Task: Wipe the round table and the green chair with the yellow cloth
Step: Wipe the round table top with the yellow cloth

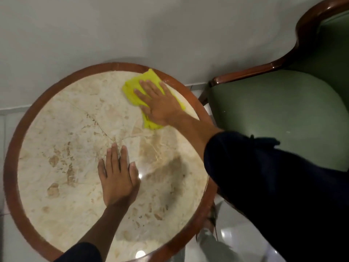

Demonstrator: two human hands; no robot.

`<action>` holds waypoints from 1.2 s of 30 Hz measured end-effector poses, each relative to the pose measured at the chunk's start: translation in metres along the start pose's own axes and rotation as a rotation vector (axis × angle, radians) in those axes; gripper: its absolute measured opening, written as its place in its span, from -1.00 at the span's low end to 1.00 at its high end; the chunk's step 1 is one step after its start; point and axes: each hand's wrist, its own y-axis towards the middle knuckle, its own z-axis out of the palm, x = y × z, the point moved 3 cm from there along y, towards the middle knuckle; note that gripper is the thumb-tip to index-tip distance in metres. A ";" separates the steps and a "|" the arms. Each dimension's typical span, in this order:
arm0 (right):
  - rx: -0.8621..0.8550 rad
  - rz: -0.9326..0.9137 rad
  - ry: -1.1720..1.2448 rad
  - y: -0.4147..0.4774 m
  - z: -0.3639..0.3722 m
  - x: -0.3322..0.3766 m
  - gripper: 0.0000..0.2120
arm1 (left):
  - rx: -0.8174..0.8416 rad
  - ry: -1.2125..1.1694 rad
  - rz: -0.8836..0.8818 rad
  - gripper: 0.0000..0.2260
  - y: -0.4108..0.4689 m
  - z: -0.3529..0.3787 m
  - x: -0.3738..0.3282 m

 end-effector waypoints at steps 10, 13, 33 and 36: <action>-0.226 0.480 0.138 -0.094 0.024 -0.028 -0.46 | 0.047 -0.042 0.003 -0.46 -0.002 -0.008 -0.002; -0.229 0.501 0.186 -0.159 0.046 -0.002 -0.45 | 0.014 -0.016 0.002 -0.47 0.001 -0.010 -0.007; -0.316 0.744 0.957 -0.219 0.001 -0.140 -0.54 | -0.018 0.025 0.218 -0.45 -0.008 -0.026 -0.189; -0.444 0.829 1.284 -0.248 -0.020 -0.151 -0.58 | 0.022 0.002 0.264 -0.47 -0.002 -0.024 -0.209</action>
